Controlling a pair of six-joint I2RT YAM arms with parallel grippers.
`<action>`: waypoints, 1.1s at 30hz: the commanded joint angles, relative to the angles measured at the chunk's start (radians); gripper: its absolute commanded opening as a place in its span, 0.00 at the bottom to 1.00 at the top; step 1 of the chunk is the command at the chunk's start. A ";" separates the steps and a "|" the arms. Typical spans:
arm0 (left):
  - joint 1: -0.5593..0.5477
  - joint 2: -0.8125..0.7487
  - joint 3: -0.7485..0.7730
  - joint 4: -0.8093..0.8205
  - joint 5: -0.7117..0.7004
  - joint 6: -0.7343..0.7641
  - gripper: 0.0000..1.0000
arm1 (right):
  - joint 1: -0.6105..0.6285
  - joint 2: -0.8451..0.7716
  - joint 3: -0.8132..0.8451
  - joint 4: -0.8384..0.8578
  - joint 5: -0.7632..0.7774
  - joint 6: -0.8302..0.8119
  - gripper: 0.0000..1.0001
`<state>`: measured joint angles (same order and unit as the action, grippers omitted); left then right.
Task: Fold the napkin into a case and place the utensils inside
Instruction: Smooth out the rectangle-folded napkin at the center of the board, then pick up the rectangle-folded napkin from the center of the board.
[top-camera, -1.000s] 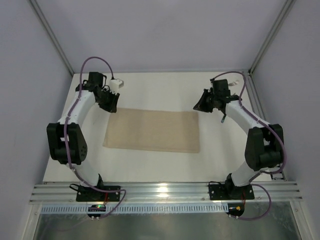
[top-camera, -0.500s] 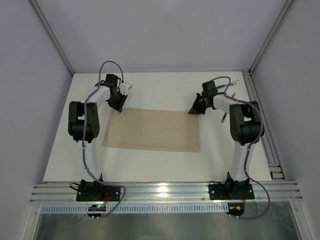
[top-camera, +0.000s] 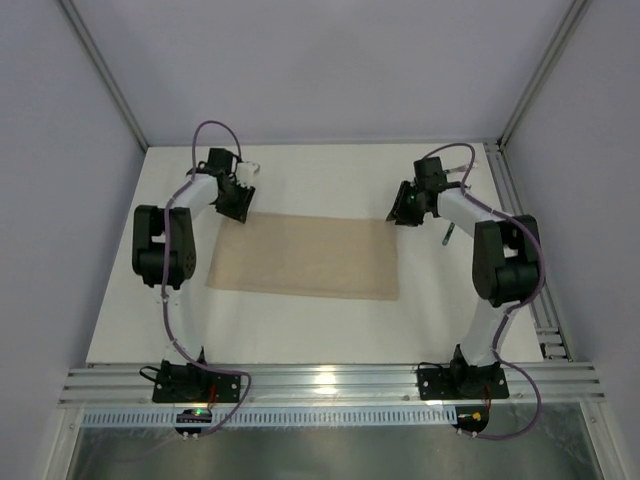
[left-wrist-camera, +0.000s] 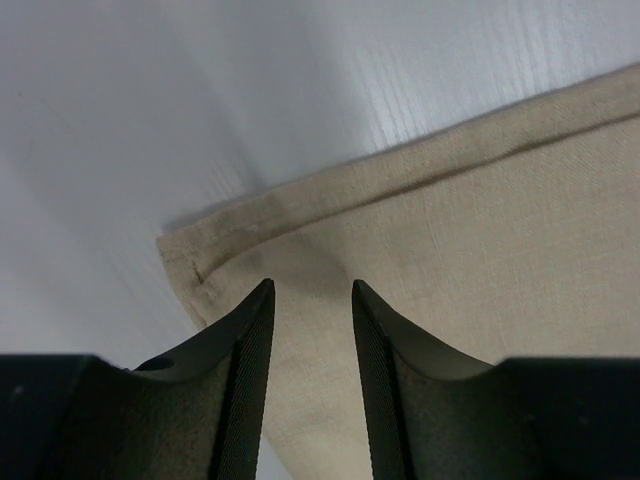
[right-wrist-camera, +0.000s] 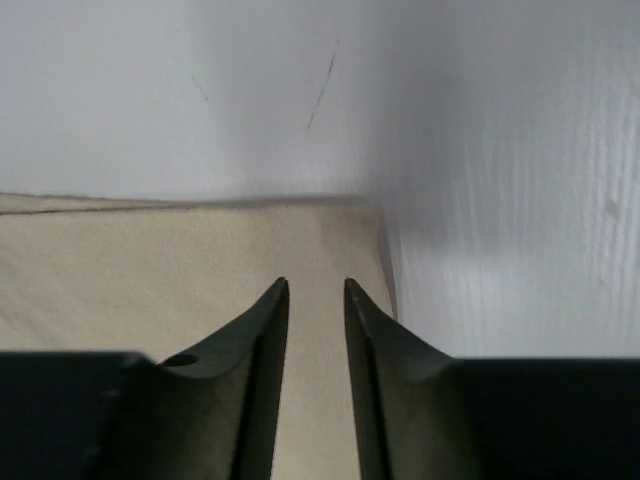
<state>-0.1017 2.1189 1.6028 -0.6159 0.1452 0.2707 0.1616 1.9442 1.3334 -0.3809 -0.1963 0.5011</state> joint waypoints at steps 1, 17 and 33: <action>0.011 -0.172 -0.035 0.019 0.068 -0.041 0.40 | 0.006 -0.256 -0.126 -0.056 0.070 -0.059 0.39; 0.097 -0.470 -0.518 -0.041 0.060 0.042 0.43 | 0.033 -0.637 -0.772 0.022 -0.138 0.119 0.54; 0.135 -0.478 -0.642 0.034 0.040 0.044 0.40 | 0.055 -0.594 -0.893 0.097 -0.118 0.191 0.40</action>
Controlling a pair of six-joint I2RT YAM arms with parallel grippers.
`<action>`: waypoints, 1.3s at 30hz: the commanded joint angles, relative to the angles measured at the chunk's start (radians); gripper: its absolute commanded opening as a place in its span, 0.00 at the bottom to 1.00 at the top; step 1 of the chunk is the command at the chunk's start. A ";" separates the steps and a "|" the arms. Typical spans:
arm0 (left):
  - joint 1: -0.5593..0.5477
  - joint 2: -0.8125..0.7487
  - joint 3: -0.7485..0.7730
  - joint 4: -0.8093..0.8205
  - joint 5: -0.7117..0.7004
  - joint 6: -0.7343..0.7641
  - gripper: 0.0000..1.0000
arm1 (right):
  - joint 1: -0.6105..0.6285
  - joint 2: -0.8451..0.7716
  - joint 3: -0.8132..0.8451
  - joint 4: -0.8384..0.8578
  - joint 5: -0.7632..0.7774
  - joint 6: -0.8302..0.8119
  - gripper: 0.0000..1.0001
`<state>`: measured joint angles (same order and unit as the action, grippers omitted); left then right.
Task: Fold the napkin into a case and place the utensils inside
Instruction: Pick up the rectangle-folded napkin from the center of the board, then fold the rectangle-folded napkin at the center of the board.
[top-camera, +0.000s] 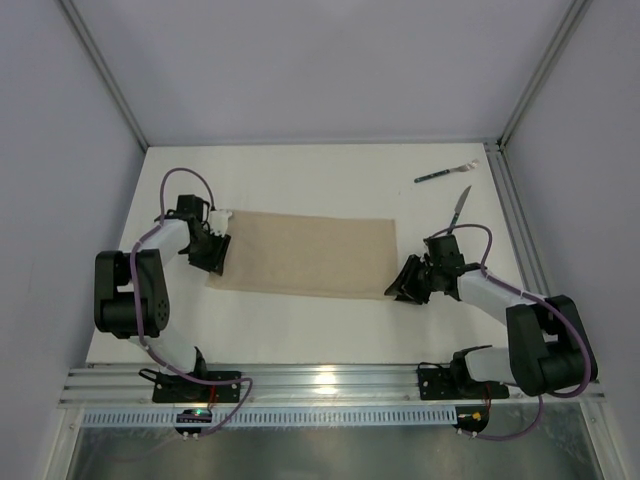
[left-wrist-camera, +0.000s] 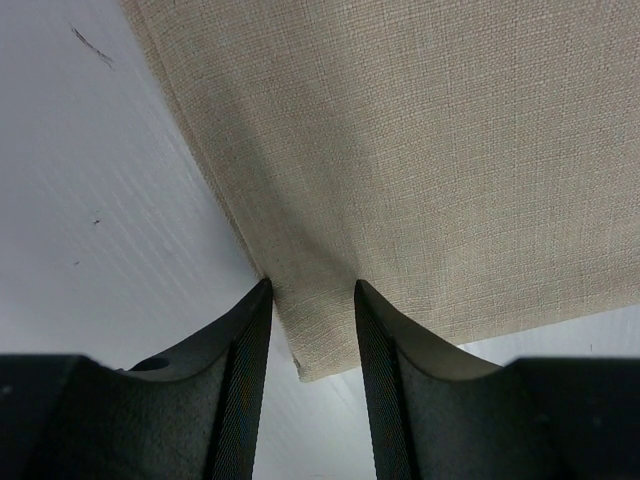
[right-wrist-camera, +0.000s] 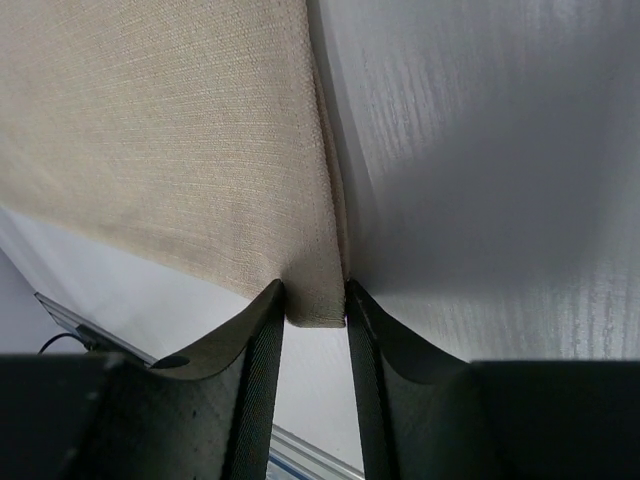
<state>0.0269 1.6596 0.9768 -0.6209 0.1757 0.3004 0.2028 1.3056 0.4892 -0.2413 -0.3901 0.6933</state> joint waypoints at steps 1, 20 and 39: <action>0.007 -0.020 -0.020 0.039 0.011 0.014 0.41 | 0.014 0.047 -0.051 -0.041 0.088 -0.003 0.35; 0.021 -0.136 0.020 -0.085 0.128 0.034 0.41 | -0.020 -0.106 0.196 -0.372 0.335 -0.190 0.04; 0.033 0.083 0.057 -0.103 0.288 -0.012 0.33 | 0.663 0.756 1.289 -0.612 0.464 -0.276 0.04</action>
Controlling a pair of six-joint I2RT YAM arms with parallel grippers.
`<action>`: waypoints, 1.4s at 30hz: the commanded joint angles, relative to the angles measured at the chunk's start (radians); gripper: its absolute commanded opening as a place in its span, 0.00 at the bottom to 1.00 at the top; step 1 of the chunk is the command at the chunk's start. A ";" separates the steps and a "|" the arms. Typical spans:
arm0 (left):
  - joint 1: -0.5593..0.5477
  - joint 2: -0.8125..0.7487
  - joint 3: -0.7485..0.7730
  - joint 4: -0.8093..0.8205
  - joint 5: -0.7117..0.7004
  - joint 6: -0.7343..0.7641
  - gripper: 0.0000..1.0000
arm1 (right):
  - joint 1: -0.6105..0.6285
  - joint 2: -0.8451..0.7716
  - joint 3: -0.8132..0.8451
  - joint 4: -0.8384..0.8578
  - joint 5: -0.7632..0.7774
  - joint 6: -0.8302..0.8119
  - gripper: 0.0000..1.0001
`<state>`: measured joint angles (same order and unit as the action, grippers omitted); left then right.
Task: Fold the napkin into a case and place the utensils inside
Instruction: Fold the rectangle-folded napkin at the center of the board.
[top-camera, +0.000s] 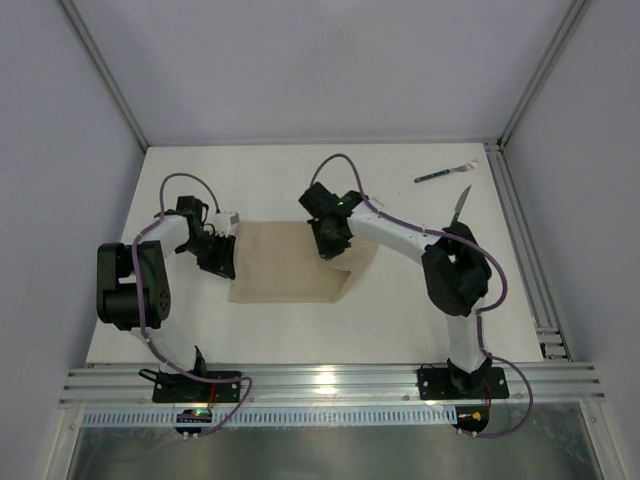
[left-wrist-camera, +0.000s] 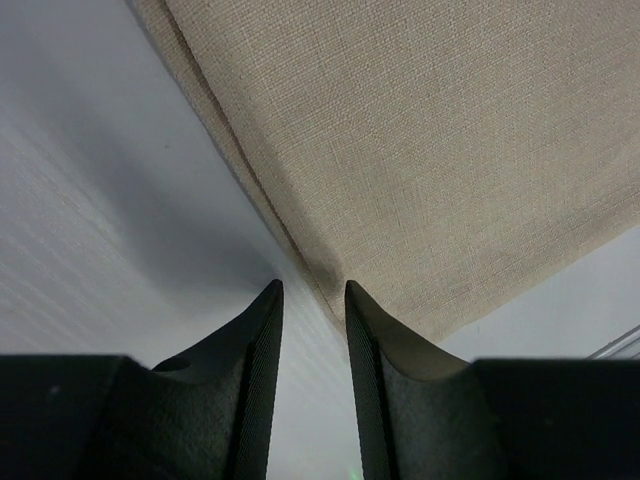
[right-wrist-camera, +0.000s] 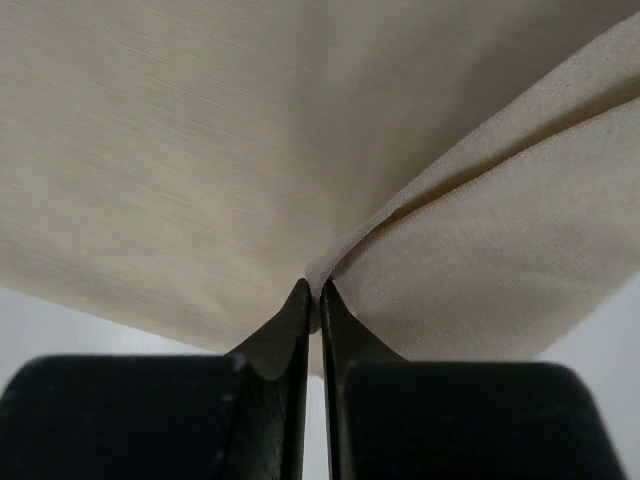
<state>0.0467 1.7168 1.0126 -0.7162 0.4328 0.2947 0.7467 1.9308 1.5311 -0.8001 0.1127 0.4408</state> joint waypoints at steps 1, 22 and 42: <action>0.016 0.027 0.023 -0.008 0.030 -0.006 0.32 | 0.120 0.173 0.248 -0.062 -0.048 -0.025 0.04; 0.061 0.027 0.026 -0.017 0.078 0.004 0.06 | 0.318 0.407 0.538 0.223 -0.329 0.030 0.04; 0.067 0.020 0.026 -0.023 0.098 0.012 0.02 | 0.318 0.473 0.538 0.312 -0.398 0.108 0.04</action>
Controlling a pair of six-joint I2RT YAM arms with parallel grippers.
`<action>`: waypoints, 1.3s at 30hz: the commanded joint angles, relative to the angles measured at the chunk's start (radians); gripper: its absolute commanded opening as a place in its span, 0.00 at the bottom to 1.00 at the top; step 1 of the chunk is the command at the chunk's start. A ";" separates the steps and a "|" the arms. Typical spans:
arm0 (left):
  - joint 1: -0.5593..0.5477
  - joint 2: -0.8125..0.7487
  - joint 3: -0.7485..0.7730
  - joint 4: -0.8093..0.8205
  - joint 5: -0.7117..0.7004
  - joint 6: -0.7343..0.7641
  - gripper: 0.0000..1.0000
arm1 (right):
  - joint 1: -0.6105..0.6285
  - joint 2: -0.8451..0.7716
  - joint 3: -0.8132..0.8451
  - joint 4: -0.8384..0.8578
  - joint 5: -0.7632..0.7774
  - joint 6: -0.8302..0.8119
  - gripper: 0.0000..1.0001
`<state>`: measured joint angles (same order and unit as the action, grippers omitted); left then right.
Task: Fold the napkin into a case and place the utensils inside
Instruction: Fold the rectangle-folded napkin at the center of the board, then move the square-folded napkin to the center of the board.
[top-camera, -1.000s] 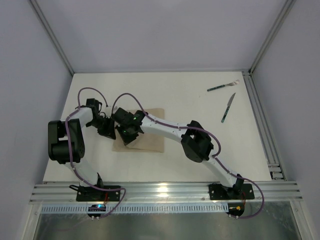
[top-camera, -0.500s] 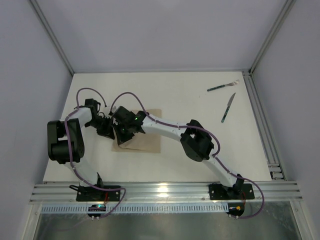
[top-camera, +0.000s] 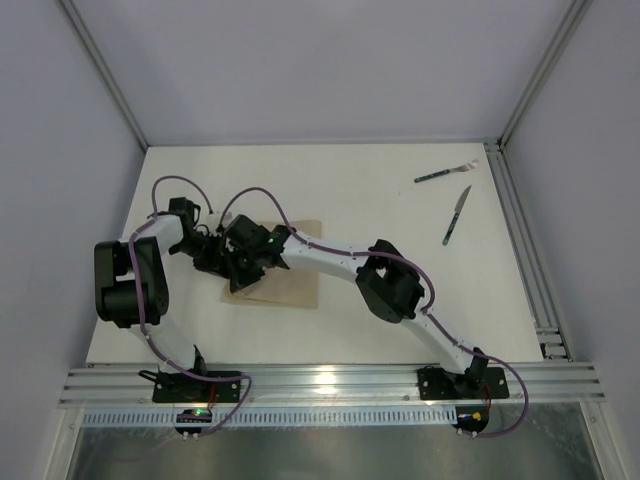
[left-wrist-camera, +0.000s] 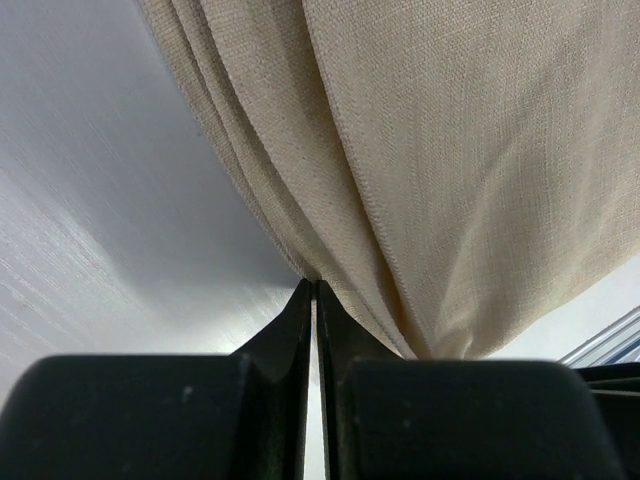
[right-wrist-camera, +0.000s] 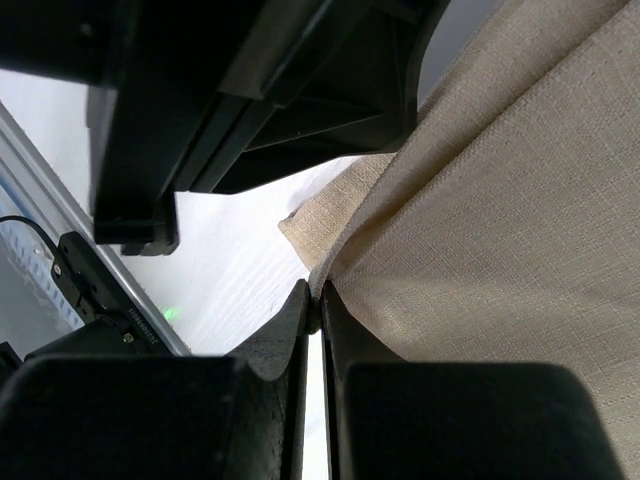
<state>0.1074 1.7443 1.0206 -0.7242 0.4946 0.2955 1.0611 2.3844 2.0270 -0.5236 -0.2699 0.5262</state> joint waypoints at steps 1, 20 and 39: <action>0.006 -0.008 0.016 -0.014 0.035 0.013 0.02 | 0.002 0.027 0.044 0.031 -0.017 0.023 0.04; 0.046 -0.043 0.030 -0.049 0.012 0.036 0.18 | -0.001 -0.105 -0.014 0.070 -0.042 0.002 0.55; -0.064 -0.236 0.023 -0.291 -0.115 0.143 0.56 | -0.579 -0.495 -0.581 0.250 -0.104 0.009 0.46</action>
<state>0.1127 1.5314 1.0782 -0.9653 0.4549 0.4068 0.4923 1.8301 1.4490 -0.3454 -0.3218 0.5274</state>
